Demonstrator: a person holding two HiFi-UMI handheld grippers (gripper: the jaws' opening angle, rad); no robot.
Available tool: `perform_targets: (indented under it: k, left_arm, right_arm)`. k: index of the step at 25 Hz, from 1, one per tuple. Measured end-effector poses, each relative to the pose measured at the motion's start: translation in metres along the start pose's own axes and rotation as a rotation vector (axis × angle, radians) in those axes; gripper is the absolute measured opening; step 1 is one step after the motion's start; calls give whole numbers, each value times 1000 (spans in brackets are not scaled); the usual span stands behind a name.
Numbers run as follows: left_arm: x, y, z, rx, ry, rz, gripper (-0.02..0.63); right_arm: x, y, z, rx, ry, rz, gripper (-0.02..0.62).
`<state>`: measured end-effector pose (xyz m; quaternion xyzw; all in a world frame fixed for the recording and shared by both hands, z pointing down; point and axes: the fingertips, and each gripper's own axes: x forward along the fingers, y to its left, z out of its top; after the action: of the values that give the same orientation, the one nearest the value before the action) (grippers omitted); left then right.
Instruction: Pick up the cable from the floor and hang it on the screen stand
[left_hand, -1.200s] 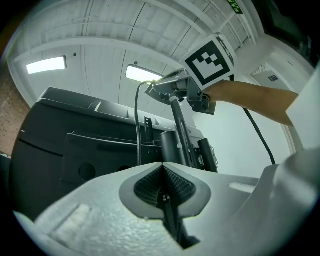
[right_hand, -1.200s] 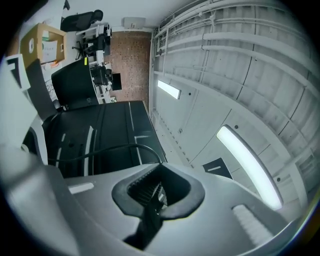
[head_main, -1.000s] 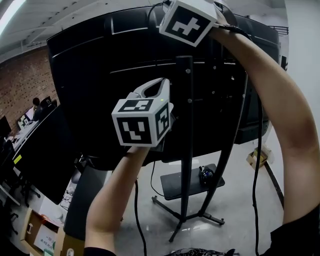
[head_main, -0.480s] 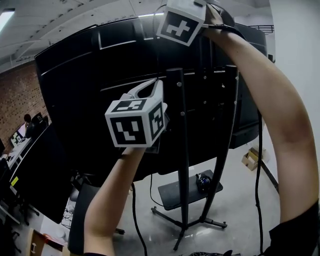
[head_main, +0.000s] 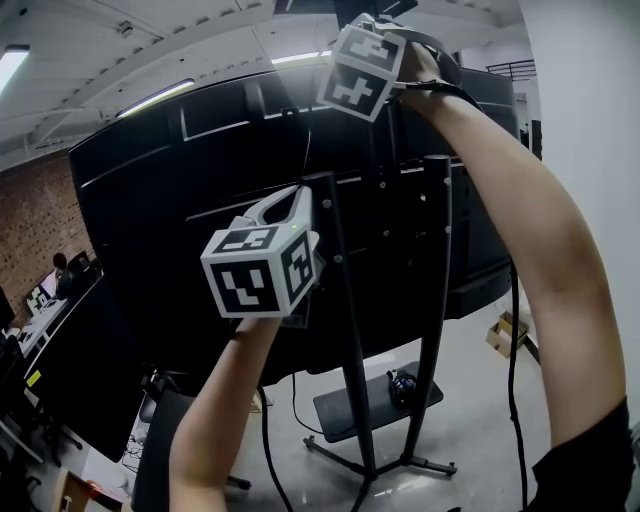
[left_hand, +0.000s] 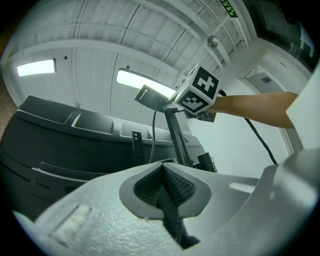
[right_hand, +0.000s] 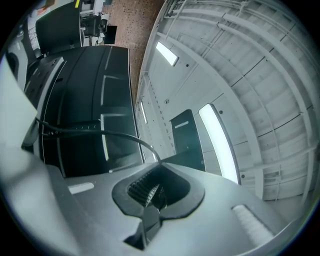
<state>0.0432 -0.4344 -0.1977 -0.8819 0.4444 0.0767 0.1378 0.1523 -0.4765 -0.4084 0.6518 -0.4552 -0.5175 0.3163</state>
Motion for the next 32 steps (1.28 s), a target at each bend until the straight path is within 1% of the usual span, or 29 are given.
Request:
perform_targets:
  k: [4,8,13,17,20,22,29,32]
  left_arm:
    - [6,-12,8,14,-11,23,-2]
    - [13,-25,17,21,-28,43,-3]
    - [28,-46,25,20,-45,58,-3]
    - [45,-69,25,29,-33,45,-3]
    - [58,-84,24,32,-23,40,-2]
    - [66,-92,22,31,-17,38,-3]
    - [89,-127,8,17,6,5,-3]
    - [95,-139,5,19,-1,-1,-3]
  right_arm:
    - [2,-7,-26,11,20,-10,12]
    - [2,-13,-57,34,20,-3,12]
    - [-2,-21,-94,57,5,7,12]
    - [-9,-16,-117,80,-29,37,12]
    - [-12,0,-130,135,-87,101,14]
    - [-13,14,-143,171,-104,149,12]
    - [-28,63,-198,301,-91,303,12]
    - [-38,85,-214,383,-77,373,12]
